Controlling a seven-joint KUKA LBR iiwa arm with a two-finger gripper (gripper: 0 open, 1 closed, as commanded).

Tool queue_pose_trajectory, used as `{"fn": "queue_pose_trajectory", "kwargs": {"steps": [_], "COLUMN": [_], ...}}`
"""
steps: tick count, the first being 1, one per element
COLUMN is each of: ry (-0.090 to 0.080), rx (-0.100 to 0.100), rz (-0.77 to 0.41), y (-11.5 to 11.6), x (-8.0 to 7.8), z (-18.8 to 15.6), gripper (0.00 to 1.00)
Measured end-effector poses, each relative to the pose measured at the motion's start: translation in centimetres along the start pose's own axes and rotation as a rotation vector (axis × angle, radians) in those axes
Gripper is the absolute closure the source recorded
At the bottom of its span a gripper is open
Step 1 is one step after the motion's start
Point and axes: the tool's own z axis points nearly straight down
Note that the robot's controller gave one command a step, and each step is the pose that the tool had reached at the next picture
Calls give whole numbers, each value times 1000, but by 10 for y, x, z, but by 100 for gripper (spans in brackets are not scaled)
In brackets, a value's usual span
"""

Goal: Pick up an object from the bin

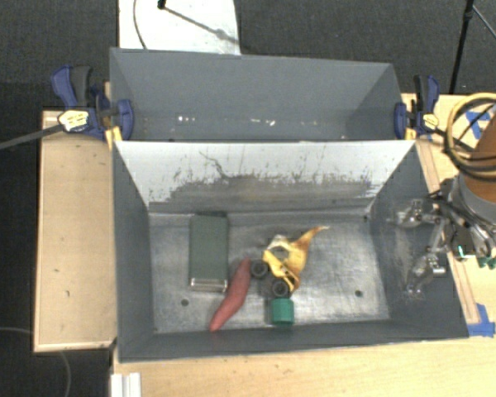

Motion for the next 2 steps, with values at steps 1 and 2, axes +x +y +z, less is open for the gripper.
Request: {"fn": "queue_pose_trajectory", "kwargs": {"steps": [1, 2], "ry": [-8, -14], "rx": [1, 4], "rz": [-4, -76], "y": [1, 2], "x": [-2, 0], "z": [-4, 12], "gripper": [0, 0]}}
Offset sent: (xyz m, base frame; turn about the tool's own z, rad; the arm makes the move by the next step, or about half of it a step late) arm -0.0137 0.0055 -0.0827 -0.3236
